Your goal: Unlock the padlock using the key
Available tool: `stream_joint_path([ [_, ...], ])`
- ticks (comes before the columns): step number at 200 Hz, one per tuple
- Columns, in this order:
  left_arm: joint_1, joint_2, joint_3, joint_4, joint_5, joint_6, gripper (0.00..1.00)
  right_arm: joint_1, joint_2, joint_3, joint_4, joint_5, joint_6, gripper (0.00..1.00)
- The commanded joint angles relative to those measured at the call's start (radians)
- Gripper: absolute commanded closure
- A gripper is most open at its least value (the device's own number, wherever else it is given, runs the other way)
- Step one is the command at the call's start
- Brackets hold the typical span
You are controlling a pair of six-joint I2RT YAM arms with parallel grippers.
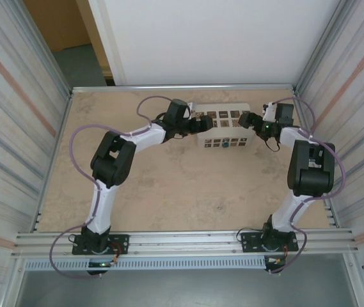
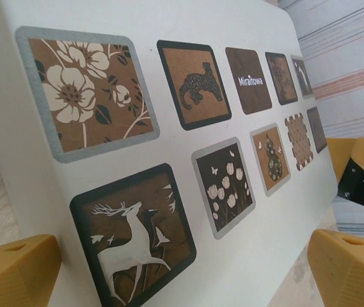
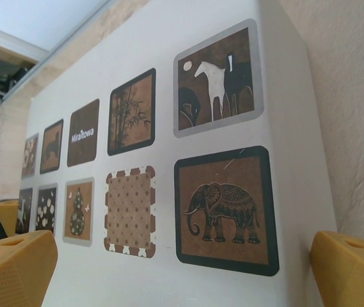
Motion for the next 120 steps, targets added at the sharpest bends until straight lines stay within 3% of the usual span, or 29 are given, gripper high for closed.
stream_joint_path([
  [1, -0.019, -0.072, -0.045, 0.034, 0.039, 0.015, 0.01, 0.071, -0.056, -0.017, -0.055, -0.098, -0.015, 0.01],
  [120, 0.041, -0.300, -0.300, 0.062, 0.007, 0.030, 0.01, 0.311, -0.228, -0.177, -0.077, -0.003, 0.040, 0.01],
])
